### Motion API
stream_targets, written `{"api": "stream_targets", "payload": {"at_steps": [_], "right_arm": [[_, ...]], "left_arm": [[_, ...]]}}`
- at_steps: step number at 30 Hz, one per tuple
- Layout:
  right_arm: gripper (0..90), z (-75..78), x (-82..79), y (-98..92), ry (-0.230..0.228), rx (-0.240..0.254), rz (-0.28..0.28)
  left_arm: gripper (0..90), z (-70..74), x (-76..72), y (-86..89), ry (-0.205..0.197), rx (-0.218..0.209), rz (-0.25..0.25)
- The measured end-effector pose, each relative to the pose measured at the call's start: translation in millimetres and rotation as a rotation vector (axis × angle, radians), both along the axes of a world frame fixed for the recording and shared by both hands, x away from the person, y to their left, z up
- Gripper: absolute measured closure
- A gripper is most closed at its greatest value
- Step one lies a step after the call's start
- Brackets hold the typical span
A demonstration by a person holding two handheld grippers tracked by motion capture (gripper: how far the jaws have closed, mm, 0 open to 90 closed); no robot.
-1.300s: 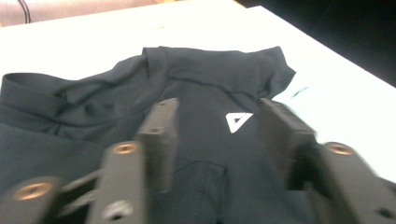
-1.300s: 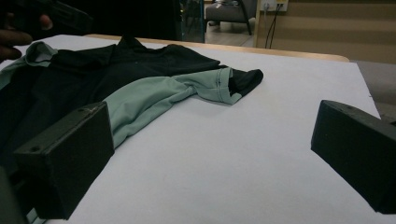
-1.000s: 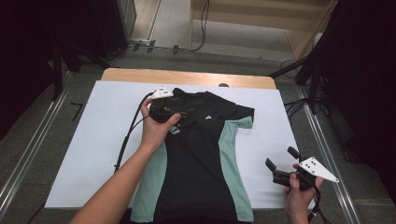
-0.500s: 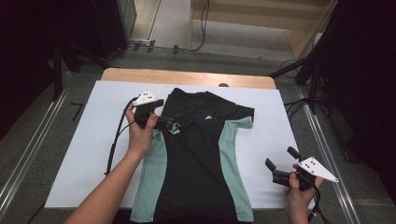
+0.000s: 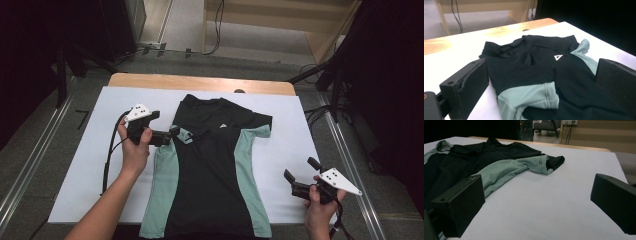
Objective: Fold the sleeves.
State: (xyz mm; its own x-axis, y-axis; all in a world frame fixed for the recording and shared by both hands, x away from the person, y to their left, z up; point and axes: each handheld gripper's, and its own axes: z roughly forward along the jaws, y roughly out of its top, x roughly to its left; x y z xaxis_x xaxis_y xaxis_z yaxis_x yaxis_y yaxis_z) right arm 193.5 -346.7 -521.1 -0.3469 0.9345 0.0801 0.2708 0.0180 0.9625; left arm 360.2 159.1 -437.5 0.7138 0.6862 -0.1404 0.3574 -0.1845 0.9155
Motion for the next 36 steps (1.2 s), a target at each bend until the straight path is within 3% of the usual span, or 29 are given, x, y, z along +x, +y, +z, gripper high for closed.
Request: {"api": "stream_targets", "payload": {"at_steps": [11, 16, 24, 30, 36], "right_arm": [[0.0, -0.2, 0.3, -0.5, 0.000, 0.004, -0.001], [0.0, -0.4, 0.2, 0.4, 0.004, -0.001, -0.004], [0.0, -0.4, 0.1, 0.2, 0.002, 0.001, -0.003], [0.0, -0.5, 0.1, 0.2, 0.001, 0.002, -0.001], [0.0, -0.5, -0.1, 0.5, 0.002, 0.001, -0.001]], "left_arm": [[0.0, -2.4, -24.1, 26.1, -0.042, 0.035, 0.038], [0.0, -5.5, -35.6, 40.0, -0.055, 0.030, 0.058], [0.0, -15.0, -52.5, 64.7, -0.053, 0.029, 0.092], [0.0, -21.6, -66.2, 84.3, -0.057, 0.054, 0.127], [0.0, -25.1, -78.9, 102.8, -0.063, 0.037, 0.169]]}}
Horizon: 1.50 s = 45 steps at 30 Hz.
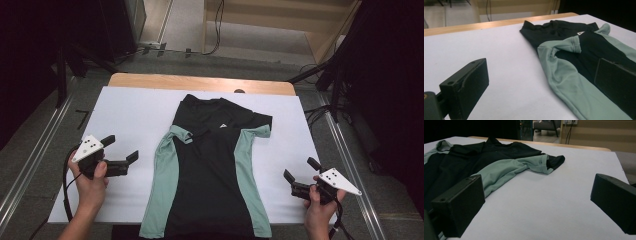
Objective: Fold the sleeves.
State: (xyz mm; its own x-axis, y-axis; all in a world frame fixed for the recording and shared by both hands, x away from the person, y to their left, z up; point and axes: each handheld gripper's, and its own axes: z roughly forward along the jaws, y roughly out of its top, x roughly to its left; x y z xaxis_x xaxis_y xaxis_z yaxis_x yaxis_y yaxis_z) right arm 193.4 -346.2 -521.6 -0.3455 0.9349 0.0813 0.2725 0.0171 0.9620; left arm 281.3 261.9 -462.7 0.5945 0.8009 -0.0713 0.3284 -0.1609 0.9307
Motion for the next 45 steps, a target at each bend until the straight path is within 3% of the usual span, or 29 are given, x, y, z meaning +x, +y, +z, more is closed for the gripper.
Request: {"api": "stream_targets", "payload": {"at_steps": [12, 15, 20, 22, 26, 29, 33, 45], "right_arm": [[0.0, 1.2, -0.4, 3.4, 0.005, -0.025, 0.009], [0.0, 1.7, 0.3, 5.4, 0.008, -0.022, 0.011], [0.0, 2.7, 0.4, 9.3, 0.026, -0.016, 0.035], [0.0, 3.3, 1.0, 11.9, 0.029, -0.021, 0.054], [0.0, 6.8, 4.3, 18.2, 0.036, -0.028, 0.093], [0.0, 12.7, 8.6, 23.7, 0.048, -0.031, 0.098], [0.0, 19.5, 15.6, 28.0, 0.054, -0.033, 0.123], [0.0, 41.1, 37.7, 29.0, 0.064, -0.022, 0.108]], "left_arm": [[0.0, -7.3, -29.0, 27.2, -0.031, -0.030, 0.020], [0.0, -9.8, -31.6, 35.3, -0.023, -0.051, 0.028], [0.0, -15.4, -37.5, 45.7, -0.011, -0.043, 0.045], [0.0, -18.3, -38.3, 48.7, -0.006, -0.045, 0.049], [0.0, -25.4, -38.7, 50.1, -0.008, 0.003, 0.061], [0.0, -29.0, -37.1, 51.5, 0.016, -0.035, 0.060], [0.0, -30.6, -36.5, 51.7, 0.012, -0.030, 0.059], [0.0, -32.0, -37.0, 51.3, 0.016, -0.033, 0.074]]}}
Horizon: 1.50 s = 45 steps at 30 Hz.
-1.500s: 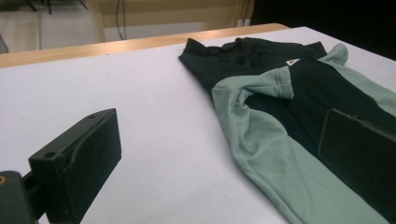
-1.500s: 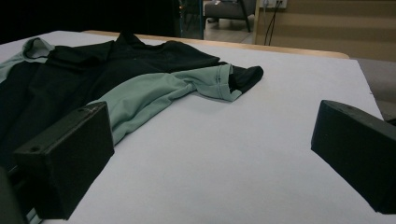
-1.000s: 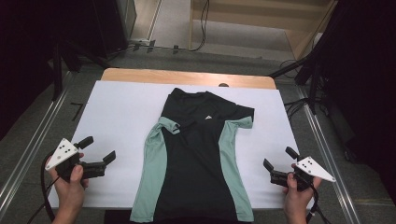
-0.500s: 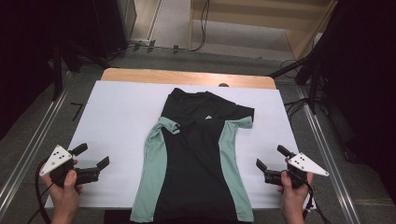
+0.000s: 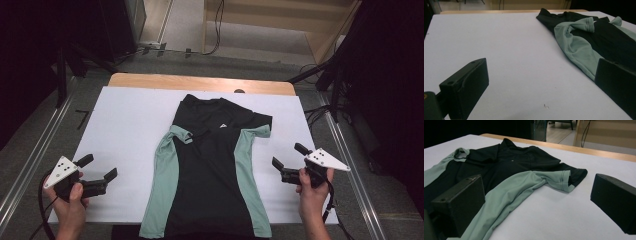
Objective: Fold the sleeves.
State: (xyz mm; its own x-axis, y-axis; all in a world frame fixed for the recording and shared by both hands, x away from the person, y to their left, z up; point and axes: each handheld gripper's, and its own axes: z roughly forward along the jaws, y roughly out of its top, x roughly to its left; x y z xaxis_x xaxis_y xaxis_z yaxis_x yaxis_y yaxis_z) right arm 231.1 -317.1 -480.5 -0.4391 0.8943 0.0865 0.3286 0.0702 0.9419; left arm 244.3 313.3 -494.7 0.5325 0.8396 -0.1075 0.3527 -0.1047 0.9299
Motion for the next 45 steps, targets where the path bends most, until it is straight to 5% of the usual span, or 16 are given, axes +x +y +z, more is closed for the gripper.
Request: {"api": "stream_targets", "payload": {"at_steps": [19, 45], "right_arm": [[0.0, 34.1, 60.3, 3.9, 0.042, -0.030, 0.005], [4.7, 39.4, 133.8, 13.2, 0.163, -0.046, -0.012]], "left_arm": [[0.0, -2.5, 1.4, -1.5, 0.008, 0.010, -0.016], [0.0, -3.0, 1.3, -0.8, 0.008, 0.004, -0.018]]}}
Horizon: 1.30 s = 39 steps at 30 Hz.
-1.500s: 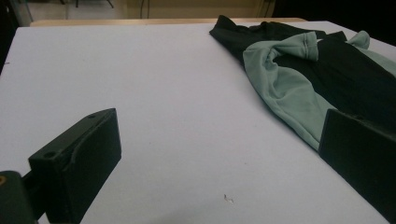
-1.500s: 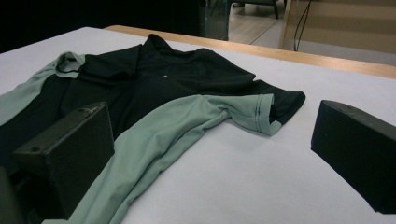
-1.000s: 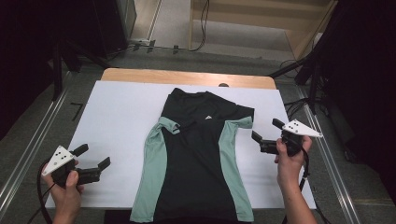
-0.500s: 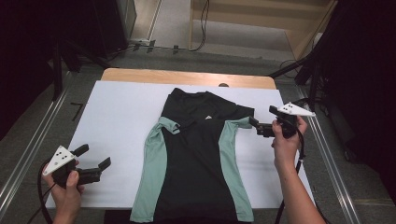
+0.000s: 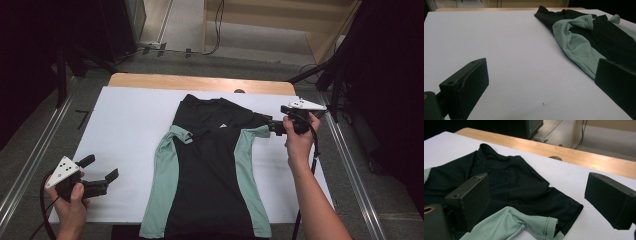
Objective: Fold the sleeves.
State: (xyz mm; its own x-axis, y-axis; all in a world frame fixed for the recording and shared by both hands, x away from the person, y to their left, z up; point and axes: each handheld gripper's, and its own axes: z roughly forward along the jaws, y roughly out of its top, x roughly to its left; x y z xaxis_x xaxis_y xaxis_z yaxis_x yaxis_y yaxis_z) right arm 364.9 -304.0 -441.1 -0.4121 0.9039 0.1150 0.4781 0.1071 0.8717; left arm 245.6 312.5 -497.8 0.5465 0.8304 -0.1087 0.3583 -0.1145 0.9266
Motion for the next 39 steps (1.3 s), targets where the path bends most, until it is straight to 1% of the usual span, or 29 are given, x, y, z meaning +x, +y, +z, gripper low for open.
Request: {"api": "stream_targets", "payload": {"at_steps": [2, 5, 7, 8, 10, 12, 13, 15, 17, 19, 21, 22, 23, 24, 25, 27, 28, 30, 32, 37, 39], "right_arm": [[5.1, -1.4, 5.2, 0.5, 0.018, 0.002, 0.001], [11.1, -3.7, 12.5, 0.6, 0.048, 0.002, -0.018], [11.1, -5.4, 17.5, 0.0, 0.063, 0.005, -0.022], [11.2, -6.3, 20.0, 0.0, 0.075, 0.006, -0.031], [11.5, -8.7, 25.8, 0.0, 0.106, -0.009, -0.051], [12.1, -11.9, 32.1, -1.1, 0.137, -0.006, -0.057], [13.4, -13.0, 34.1, -1.3, 0.146, -0.005, -0.061], [19.3, -15.8, 39.1, -2.7, 0.166, -0.008, -0.090], [23.9, -20.0, 44.6, -5.0, 0.192, -0.007, -0.142], [28.7, -24.9, 49.2, -6.7, 0.210, -0.005, -0.167], [34.0, -29.2, 52.6, -7.5, 0.226, -0.026, -0.190], [36.2, -32.2, 54.6, -8.2, 0.241, -0.028, -0.199], [39.2, -33.8, 55.5, -9.3, 0.247, -0.026, -0.202], [41.9, -38.3, 57.8, -11.3, 0.271, -0.010, -0.221], [41.9, -38.3, 57.8, -11.3, 0.271, -0.010, -0.221], [43.6, -42.8, 59.9, -13.5, 0.299, -0.003, -0.247], [44.1, -45.3, 60.7, -14.8, 0.323, 0.007, -0.260], [44.8, -49.0, 62.0, -15.9, 0.345, 0.019, -0.266], [44.7, -52.4, 62.8, -15.7, 0.367, 0.011, -0.267], [44.7, -57.6, 63.8, -13.6, 0.385, 0.003, -0.272], [44.8, -59.9, 64.0, -11.8, 0.397, -0.019, -0.279]], "left_arm": [[0.0, -0.1, 0.0, -0.2, 0.001, -0.001, 0.002], [0.0, -0.1, 0.1, -0.1, 0.003, 0.000, 0.000], [0.0, -0.1, 0.1, -0.1, 0.003, -0.002, 0.001], [0.0, -0.1, 0.1, -0.1, 0.003, -0.002, 0.000], [0.0, 0.1, -0.1, 0.2, 0.004, 0.000, 0.000], [0.0, 0.2, -0.1, 0.3, 0.005, -0.001, -0.002], [0.0, 0.1, -0.1, 0.2, 0.006, -0.002, -0.002], [0.0, 0.2, -0.2, 0.3, 0.005, -0.001, -0.003], [0.0, 0.2, -0.2, 0.4, 0.005, -0.001, -0.004], [0.0, 0.1, -0.1, 0.4, 0.006, -0.002, -0.004], [0.0, 0.2, -0.2, 0.5, 0.006, -0.001, -0.004], [0.0, 0.2, -0.2, 0.6, 0.005, -0.002, -0.006], [0.0, 0.1, -0.2, 0.6, 0.005, -0.003, -0.005], [0.0, 0.0, -0.1, 0.7, 0.005, -0.002, -0.004], [0.0, 0.0, -0.1, 0.7, 0.005, -0.003, -0.005], [0.0, 0.1, -0.3, 0.8, 0.005, -0.002, -0.007], [0.0, 0.1, -0.2, 0.8, 0.005, -0.001, -0.007], [0.0, 0.1, -0.2, 0.7, 0.006, -0.002, -0.008], [0.0, 0.1, -0.2, 0.5, 0.007, 0.001, -0.008], [0.0, -0.1, 0.1, -0.2, 0.006, 0.003, -0.009], [0.0, -0.1, 0.2, -0.3, 0.008, 0.006, -0.010]]}}
